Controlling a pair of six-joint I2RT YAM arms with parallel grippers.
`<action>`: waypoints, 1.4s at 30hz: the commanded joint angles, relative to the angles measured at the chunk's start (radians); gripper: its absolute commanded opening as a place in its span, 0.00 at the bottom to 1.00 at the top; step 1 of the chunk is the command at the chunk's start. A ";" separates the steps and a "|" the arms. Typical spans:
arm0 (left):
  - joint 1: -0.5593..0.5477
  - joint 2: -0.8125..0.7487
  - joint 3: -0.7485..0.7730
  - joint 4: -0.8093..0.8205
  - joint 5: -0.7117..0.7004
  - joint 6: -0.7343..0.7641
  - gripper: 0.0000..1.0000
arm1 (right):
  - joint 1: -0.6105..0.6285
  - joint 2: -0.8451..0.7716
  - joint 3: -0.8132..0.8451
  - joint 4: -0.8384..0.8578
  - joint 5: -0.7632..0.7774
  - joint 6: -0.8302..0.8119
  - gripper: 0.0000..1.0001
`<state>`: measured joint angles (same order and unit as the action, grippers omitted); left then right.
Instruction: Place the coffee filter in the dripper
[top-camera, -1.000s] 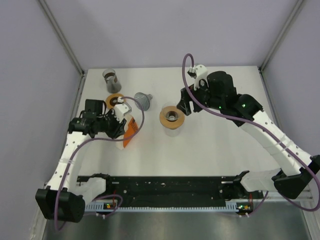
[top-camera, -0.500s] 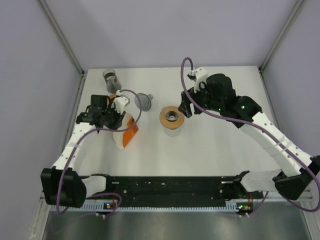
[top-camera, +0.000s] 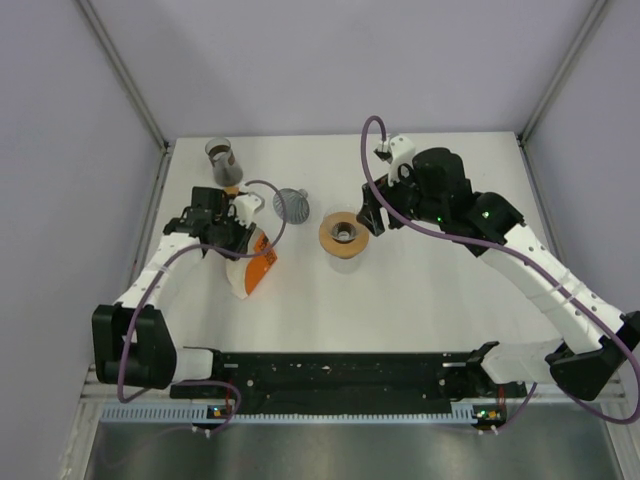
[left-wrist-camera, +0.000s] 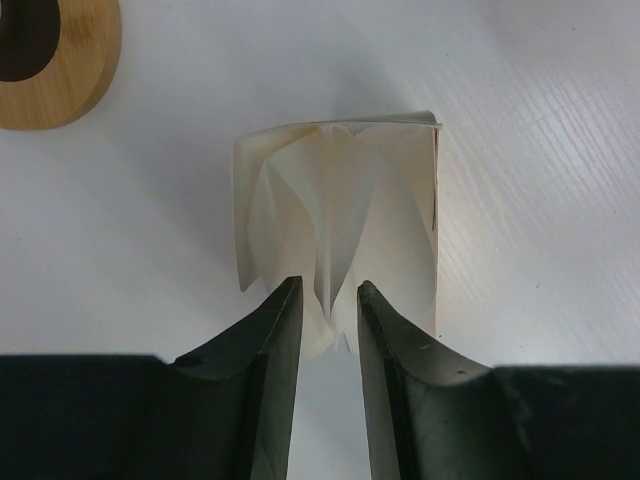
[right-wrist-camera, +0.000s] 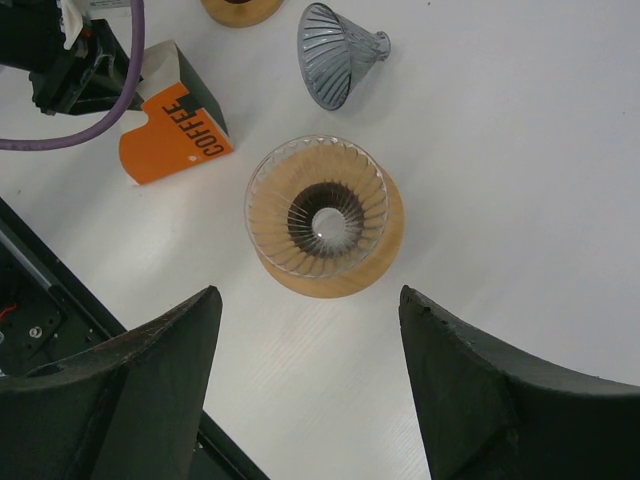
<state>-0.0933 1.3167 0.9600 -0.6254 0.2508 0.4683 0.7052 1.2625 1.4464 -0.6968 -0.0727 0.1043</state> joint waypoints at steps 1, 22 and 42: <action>0.001 0.021 0.011 0.043 0.050 -0.013 0.34 | 0.011 -0.032 0.005 0.023 0.008 -0.009 0.72; 0.001 -0.060 0.128 0.004 0.196 -0.054 0.37 | 0.011 -0.032 -0.009 0.008 0.013 -0.021 0.73; 0.001 0.128 0.191 -0.013 0.153 -0.036 0.30 | 0.010 -0.034 -0.021 -0.012 0.028 -0.032 0.73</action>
<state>-0.0933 1.4361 1.1225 -0.6502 0.4019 0.4316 0.7052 1.2591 1.4265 -0.7143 -0.0536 0.0856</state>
